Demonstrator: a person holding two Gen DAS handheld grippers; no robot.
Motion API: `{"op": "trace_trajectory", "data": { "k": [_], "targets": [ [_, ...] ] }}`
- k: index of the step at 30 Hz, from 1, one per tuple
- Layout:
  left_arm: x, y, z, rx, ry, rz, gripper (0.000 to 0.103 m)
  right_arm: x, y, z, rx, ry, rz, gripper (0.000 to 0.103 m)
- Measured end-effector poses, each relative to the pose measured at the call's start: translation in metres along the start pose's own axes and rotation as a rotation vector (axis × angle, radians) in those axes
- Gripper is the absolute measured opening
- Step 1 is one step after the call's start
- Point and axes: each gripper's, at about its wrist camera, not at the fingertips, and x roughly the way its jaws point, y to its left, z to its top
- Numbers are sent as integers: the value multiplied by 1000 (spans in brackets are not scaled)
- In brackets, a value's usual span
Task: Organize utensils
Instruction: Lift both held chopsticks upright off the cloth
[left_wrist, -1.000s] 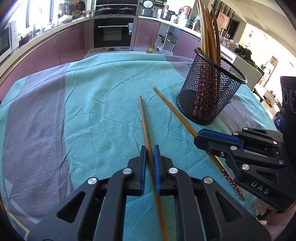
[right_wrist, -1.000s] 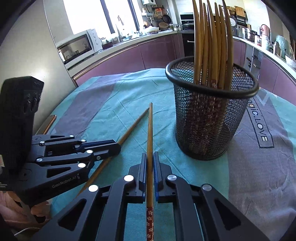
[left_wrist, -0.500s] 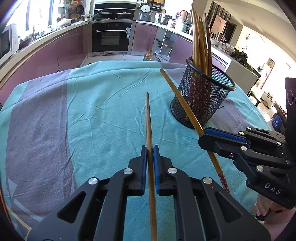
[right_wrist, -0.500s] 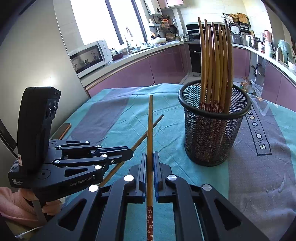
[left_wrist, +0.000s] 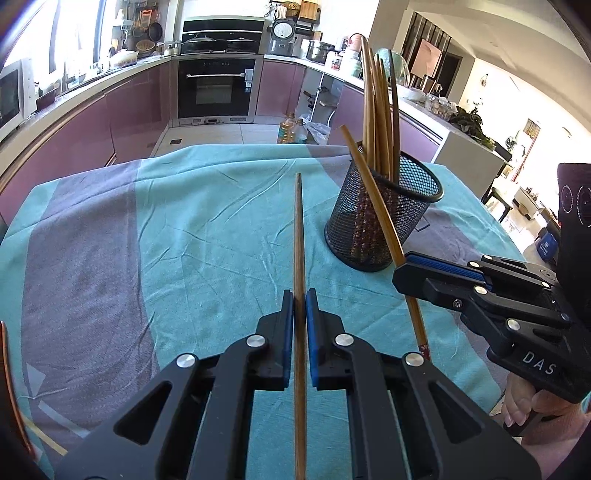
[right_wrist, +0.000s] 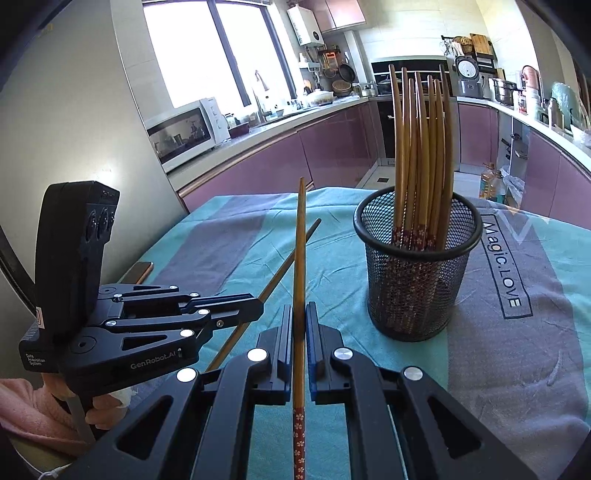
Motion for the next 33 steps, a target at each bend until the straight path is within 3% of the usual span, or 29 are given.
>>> {"op": "trace_trajectory", "data": {
  "k": [33],
  "targets": [
    [-35,-18,18,34,-74,-54,7,-42,-13,16,19,-130,-3,6]
  ]
}}
